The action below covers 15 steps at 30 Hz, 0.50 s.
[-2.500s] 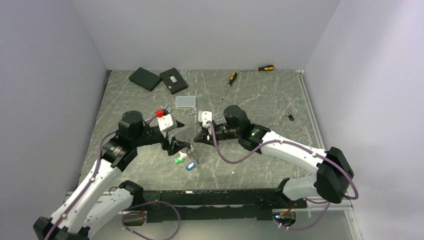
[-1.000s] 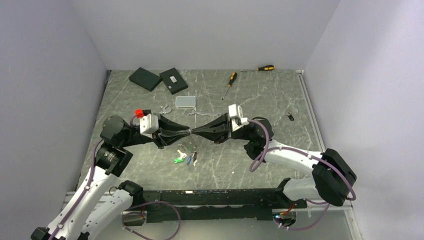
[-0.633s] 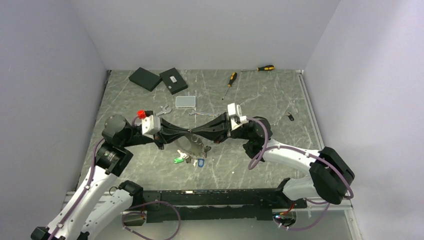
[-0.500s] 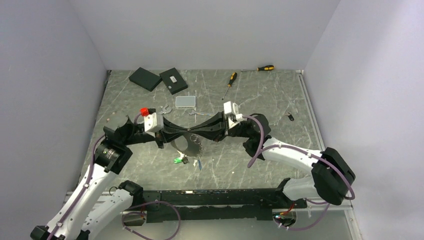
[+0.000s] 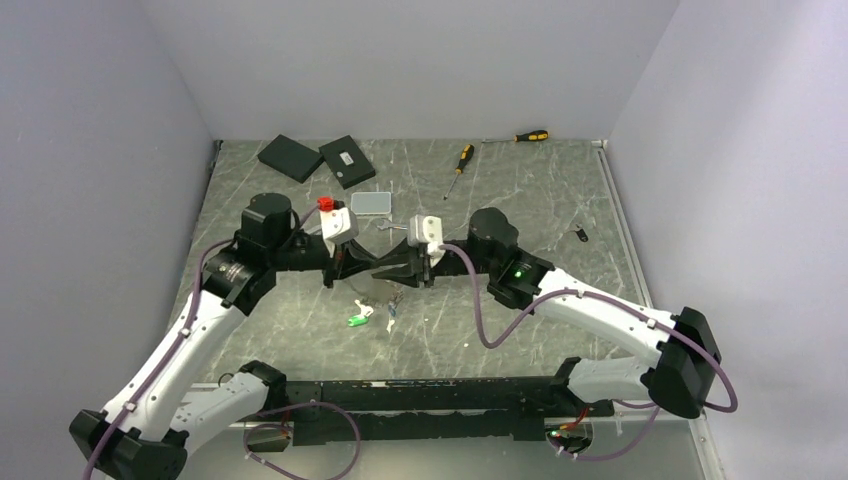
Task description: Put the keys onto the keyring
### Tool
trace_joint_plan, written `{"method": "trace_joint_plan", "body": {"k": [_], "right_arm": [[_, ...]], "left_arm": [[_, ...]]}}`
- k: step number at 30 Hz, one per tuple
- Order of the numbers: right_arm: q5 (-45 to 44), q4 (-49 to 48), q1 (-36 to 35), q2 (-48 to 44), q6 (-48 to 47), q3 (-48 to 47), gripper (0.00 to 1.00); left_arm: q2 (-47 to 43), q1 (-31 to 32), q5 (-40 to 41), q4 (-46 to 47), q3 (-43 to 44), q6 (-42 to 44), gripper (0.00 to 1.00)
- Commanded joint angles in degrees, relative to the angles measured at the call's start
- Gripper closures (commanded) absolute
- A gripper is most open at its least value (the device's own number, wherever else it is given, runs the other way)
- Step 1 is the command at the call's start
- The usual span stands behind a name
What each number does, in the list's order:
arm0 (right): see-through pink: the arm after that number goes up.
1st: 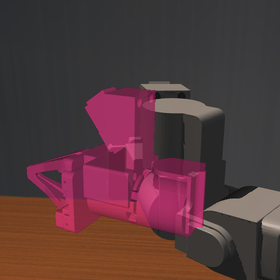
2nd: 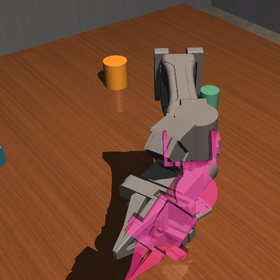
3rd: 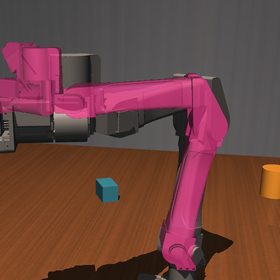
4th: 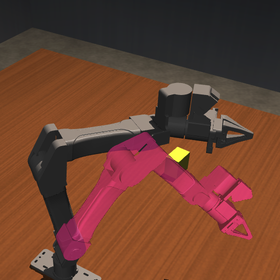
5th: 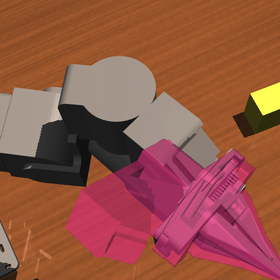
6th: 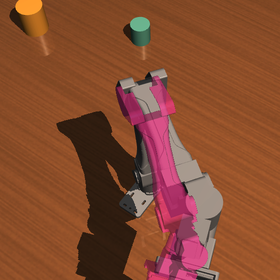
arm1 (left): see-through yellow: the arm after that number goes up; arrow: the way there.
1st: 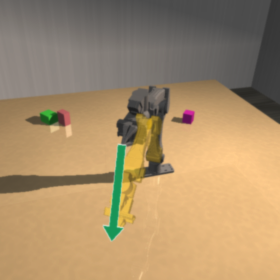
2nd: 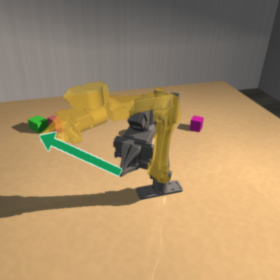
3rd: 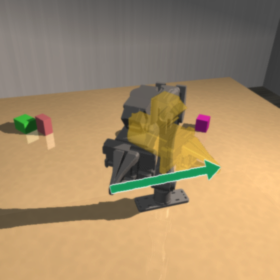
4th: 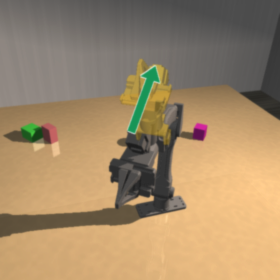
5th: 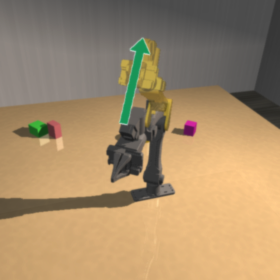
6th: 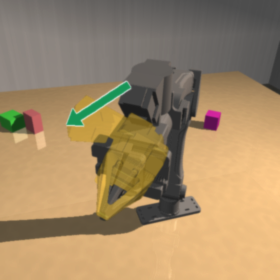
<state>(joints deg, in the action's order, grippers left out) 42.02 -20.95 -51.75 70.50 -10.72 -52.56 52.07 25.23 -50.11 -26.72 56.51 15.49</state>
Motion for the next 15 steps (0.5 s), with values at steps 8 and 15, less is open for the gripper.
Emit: {"method": "trace_joint_plan", "body": {"k": [8,15], "right_arm": [[-15.6,17.3,-0.6,-0.7,-12.6,-4.7,0.62],[-15.5,15.8,-0.4,-1.8,-11.5,-4.4,0.65]], "left_arm": [[3.4,4.0,6.0,-9.3,8.2,5.5,1.00],[5.4,6.3,8.1,-11.7,8.6,6.5,1.00]]}}
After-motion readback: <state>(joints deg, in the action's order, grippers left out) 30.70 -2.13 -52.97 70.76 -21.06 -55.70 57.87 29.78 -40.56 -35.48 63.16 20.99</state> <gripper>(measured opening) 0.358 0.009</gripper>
